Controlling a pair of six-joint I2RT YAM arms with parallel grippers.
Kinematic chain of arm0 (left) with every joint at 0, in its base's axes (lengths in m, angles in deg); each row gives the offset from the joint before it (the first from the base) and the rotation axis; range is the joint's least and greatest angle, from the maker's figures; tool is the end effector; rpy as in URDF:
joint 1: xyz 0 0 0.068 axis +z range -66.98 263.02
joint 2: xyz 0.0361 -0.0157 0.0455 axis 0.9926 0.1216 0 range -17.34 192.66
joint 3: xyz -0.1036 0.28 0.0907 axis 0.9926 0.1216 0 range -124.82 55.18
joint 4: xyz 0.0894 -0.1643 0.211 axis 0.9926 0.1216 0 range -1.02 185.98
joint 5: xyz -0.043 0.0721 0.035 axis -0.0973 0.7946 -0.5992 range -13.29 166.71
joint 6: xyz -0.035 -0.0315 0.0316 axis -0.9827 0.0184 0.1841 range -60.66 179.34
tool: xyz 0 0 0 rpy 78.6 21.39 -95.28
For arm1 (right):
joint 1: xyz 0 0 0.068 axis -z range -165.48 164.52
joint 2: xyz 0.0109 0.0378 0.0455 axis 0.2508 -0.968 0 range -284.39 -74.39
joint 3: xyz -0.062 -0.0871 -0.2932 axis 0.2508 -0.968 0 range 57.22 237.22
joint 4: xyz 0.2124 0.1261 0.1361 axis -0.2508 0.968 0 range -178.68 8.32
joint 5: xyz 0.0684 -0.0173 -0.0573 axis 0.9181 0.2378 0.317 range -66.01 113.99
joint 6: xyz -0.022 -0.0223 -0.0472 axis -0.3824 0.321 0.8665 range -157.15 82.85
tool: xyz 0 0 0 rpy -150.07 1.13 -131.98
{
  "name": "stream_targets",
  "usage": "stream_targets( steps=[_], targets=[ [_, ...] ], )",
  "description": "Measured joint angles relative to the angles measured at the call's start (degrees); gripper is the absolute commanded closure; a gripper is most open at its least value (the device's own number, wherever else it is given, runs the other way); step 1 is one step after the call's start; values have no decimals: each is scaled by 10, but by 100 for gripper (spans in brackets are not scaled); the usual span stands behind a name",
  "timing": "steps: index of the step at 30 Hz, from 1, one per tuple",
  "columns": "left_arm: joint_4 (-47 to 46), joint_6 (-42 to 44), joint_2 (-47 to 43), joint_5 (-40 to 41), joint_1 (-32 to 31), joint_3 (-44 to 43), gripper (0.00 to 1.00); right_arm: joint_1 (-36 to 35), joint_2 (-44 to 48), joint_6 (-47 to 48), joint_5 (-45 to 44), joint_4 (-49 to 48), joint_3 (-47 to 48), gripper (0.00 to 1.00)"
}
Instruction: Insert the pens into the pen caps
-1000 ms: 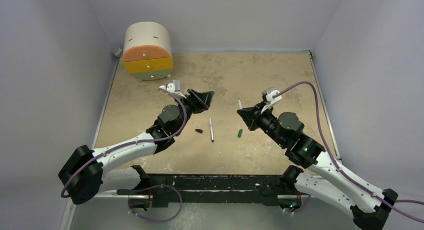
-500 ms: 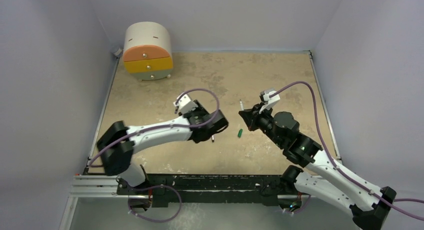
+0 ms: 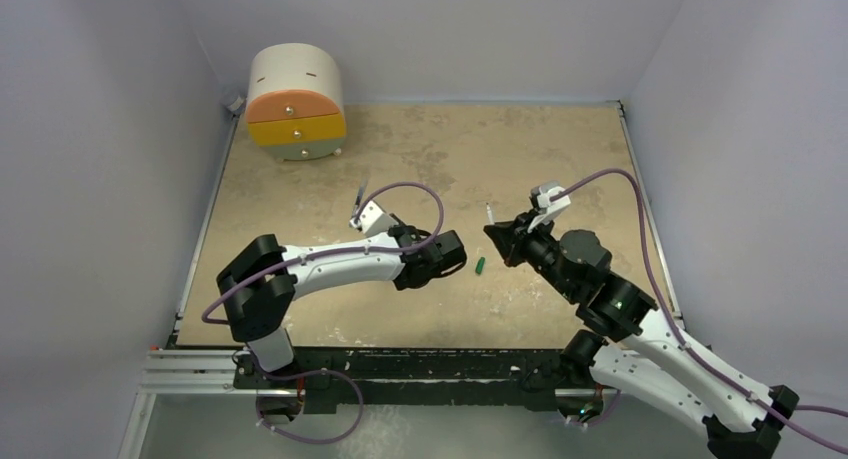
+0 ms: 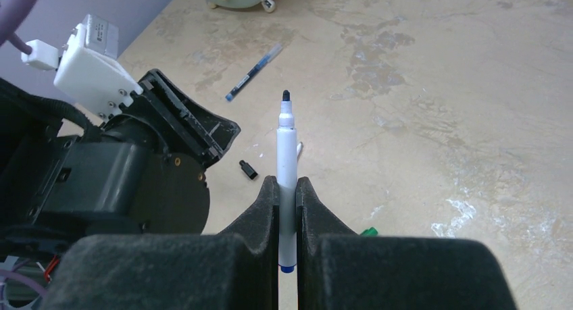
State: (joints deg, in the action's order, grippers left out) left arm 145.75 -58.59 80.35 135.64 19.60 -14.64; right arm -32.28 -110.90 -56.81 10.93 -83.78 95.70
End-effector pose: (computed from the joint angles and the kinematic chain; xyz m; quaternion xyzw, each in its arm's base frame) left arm 0.1795 -0.2829 0.2493 -0.4188 0.7626 -0.0464 0.4909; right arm 0.1108 0.1050 0.3580 -0.0929 0.7186 0.3060 0.6176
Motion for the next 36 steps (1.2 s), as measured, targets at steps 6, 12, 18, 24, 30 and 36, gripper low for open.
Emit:
stream_targets(
  steps=[6, 12, 18, 24, 30, 36],
  targets=[
    [-46, -9, 0, -63, 28, 35, 69, 0, 26, 0, -13, 34, 2, 100],
    [-78, -12, 4, -122, 46, 70, 70, 0, 41, -1, -29, 72, 17, 100],
    [-90, -13, 36, -147, 46, 68, 63, 0, 60, -5, -41, 95, 21, 100],
    [-100, -14, 70, -169, 46, 63, 56, 0, 69, -7, -43, 101, 21, 100],
    [-114, -15, 71, -170, 54, 58, 54, 0, 70, -7, -44, 110, 21, 100],
    [-121, -15, 75, -171, 67, 55, 63, 0, 76, -8, -45, 116, 21, 100]
  ],
)
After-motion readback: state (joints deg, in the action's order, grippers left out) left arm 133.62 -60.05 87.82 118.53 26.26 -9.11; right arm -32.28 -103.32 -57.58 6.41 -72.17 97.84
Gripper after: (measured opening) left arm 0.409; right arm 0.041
